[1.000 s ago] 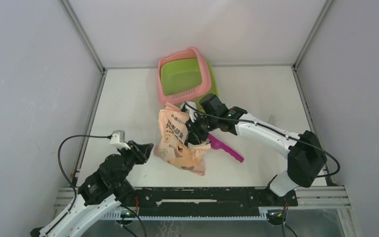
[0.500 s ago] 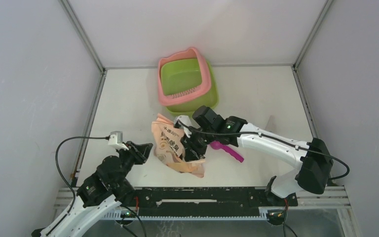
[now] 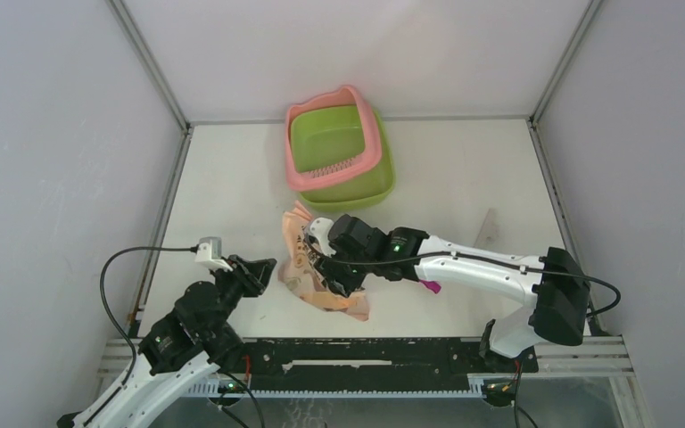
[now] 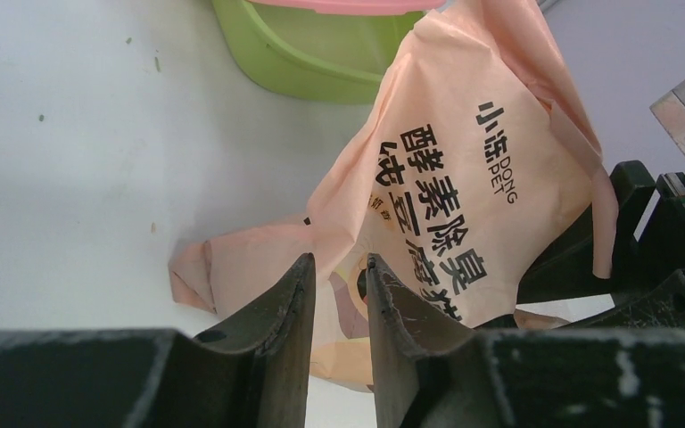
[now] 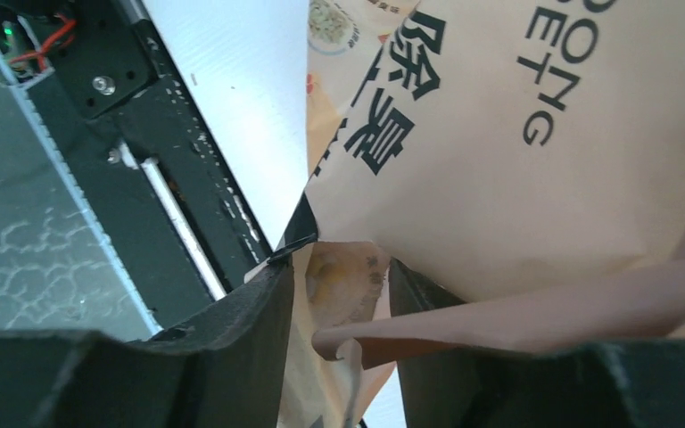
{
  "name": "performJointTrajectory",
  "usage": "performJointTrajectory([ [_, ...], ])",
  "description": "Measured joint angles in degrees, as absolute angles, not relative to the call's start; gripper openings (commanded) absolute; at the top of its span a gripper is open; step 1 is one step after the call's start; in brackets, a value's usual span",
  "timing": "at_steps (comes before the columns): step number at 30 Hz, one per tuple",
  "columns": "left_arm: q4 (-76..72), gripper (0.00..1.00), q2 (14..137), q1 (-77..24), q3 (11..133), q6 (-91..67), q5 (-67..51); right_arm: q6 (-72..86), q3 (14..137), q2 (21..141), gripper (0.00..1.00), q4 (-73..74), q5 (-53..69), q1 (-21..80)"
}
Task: Fill the litter box with clean litter
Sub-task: Open the cat litter bag at the center of the board.
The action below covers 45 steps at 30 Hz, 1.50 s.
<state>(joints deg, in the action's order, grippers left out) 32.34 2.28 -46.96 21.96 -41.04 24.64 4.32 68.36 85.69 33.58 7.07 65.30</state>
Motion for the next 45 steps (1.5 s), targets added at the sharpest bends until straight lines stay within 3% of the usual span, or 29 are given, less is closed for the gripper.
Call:
performJointTrajectory([
  [9, 32.2, 0.32, 2.3, -47.0, 22.0, -41.0, 24.4, 5.0, 68.4, 85.2, 0.51, 34.3, -1.3, 68.4],
  [17, 32.2, 0.32, 2.5, -47.0, 22.0, -41.0, 23.8, 8.1, 68.3, 80.3, 0.43, 36.7, -7.7, 65.1],
  [21, 32.0, 0.32, 2.9, -47.0, 22.0, -41.0, 23.8, 8.8, 68.3, 78.1, 0.44, 37.8, -8.8, 63.8],
  [45, 31.0, 0.32, 5.0, -47.0, 22.0, -41.0, 23.6, 7.7, 68.3, 72.2, 0.46, 38.0, 8.5, 51.8],
])
